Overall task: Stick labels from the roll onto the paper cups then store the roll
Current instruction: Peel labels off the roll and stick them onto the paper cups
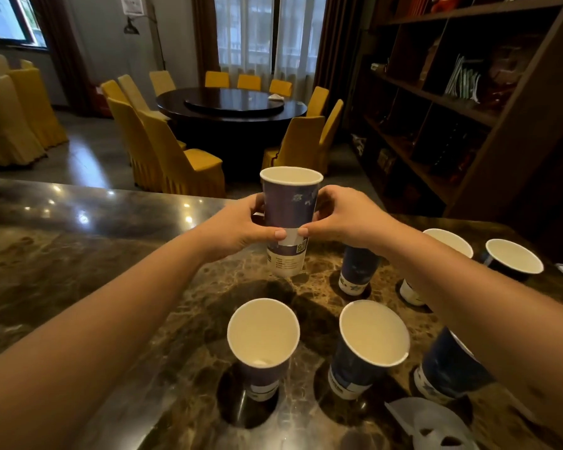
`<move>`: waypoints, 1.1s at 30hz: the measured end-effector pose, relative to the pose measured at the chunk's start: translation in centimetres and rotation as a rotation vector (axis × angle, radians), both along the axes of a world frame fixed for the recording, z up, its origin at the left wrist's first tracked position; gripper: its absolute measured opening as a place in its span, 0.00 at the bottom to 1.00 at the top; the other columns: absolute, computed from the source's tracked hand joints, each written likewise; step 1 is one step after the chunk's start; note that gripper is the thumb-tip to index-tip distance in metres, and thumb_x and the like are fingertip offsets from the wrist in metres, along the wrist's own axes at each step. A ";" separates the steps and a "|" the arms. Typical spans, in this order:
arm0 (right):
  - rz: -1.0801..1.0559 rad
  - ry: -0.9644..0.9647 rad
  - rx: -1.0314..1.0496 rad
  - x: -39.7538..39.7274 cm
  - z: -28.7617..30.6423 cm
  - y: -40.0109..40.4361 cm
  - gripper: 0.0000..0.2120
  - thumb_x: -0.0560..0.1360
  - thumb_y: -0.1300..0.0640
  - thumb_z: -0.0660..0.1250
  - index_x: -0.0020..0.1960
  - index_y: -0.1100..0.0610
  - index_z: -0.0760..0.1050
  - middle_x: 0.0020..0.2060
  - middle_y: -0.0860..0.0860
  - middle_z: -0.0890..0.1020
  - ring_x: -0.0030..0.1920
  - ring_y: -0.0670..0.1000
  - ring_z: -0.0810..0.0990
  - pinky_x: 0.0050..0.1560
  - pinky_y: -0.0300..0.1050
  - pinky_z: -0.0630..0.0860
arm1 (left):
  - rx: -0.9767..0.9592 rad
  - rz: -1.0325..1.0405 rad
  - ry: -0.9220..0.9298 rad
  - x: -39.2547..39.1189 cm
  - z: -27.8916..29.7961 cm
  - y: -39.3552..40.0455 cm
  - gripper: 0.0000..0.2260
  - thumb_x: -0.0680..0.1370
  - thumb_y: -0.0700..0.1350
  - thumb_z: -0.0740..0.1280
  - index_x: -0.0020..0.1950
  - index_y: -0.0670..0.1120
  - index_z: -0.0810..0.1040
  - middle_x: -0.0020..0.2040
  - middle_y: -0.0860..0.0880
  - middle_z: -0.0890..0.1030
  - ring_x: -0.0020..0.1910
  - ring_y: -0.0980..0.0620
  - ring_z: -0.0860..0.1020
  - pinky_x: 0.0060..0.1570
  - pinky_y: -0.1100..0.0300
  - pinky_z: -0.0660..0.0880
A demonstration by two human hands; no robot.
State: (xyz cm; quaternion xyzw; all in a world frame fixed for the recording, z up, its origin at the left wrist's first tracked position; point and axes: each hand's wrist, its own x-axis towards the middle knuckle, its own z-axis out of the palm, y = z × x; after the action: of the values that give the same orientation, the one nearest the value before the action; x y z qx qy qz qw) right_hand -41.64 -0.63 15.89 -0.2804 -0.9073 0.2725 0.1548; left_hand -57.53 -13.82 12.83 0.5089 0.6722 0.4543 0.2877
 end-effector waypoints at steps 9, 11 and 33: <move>0.096 -0.234 -0.106 -2.9 -3.8 2.0 0.23 0.69 0.53 0.77 0.62 0.51 0.75 0.54 0.48 0.82 0.47 0.45 0.80 0.42 0.36 0.77 | -0.090 0.042 0.111 -2.5 -5.7 1.3 0.29 0.73 0.42 0.75 0.71 0.46 0.68 0.67 0.47 0.76 0.65 0.47 0.75 0.64 0.47 0.74; 0.100 -0.268 -0.170 -3.3 -4.7 2.2 0.20 0.70 0.55 0.76 0.60 0.52 0.76 0.51 0.49 0.83 0.46 0.46 0.82 0.40 0.36 0.79 | -0.107 0.042 0.121 -2.6 -6.8 1.6 0.29 0.72 0.41 0.75 0.71 0.46 0.68 0.67 0.46 0.76 0.65 0.48 0.75 0.64 0.50 0.73; 0.000 -0.440 -0.297 -2.0 -6.4 1.8 0.19 0.74 0.60 0.71 0.64 0.60 0.75 0.54 0.55 0.82 0.51 0.53 0.83 0.53 0.51 0.82 | -0.238 0.099 0.214 -2.9 -9.7 0.9 0.38 0.71 0.44 0.76 0.76 0.46 0.61 0.74 0.45 0.69 0.73 0.44 0.67 0.69 0.49 0.67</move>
State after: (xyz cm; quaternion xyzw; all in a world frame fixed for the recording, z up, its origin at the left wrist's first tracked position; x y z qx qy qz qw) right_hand -43.64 1.17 9.48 -0.3526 -0.8691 0.3353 -0.0888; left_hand -60.47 -12.95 3.13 0.4829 0.7725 0.3282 0.2498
